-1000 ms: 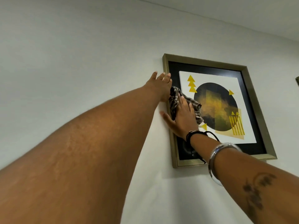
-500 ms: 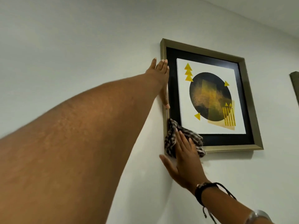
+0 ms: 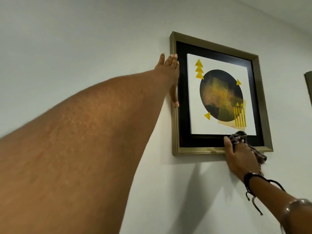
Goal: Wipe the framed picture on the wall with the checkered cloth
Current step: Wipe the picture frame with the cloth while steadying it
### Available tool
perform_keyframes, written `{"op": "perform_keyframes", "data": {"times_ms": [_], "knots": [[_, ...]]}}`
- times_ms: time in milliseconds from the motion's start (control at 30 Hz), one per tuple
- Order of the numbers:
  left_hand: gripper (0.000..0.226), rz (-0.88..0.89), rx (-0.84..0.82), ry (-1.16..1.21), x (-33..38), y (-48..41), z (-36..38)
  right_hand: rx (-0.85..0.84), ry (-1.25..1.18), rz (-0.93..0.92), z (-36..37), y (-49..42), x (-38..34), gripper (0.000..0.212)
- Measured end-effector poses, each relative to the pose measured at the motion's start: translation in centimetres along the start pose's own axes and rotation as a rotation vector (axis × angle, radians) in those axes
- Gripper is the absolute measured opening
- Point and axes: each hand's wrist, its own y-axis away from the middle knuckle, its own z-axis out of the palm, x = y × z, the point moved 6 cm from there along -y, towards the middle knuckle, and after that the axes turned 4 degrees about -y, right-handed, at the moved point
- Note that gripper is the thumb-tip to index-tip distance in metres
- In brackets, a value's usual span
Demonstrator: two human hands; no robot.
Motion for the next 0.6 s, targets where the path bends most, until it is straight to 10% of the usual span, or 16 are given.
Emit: {"op": "perform_keyframes", "data": {"times_ms": [367,600], "knots": [[0.154,0.026,0.014,-0.012,0.3,0.5,1.7,0.01,-0.2,-0.258,6.0,11.0,-14.4,0.109],[0.154,0.008,0.029,0.031,-0.1,0.6,1.6,-0.022,-0.134,-0.434,5.1,10.7,-12.8,0.083]]}}
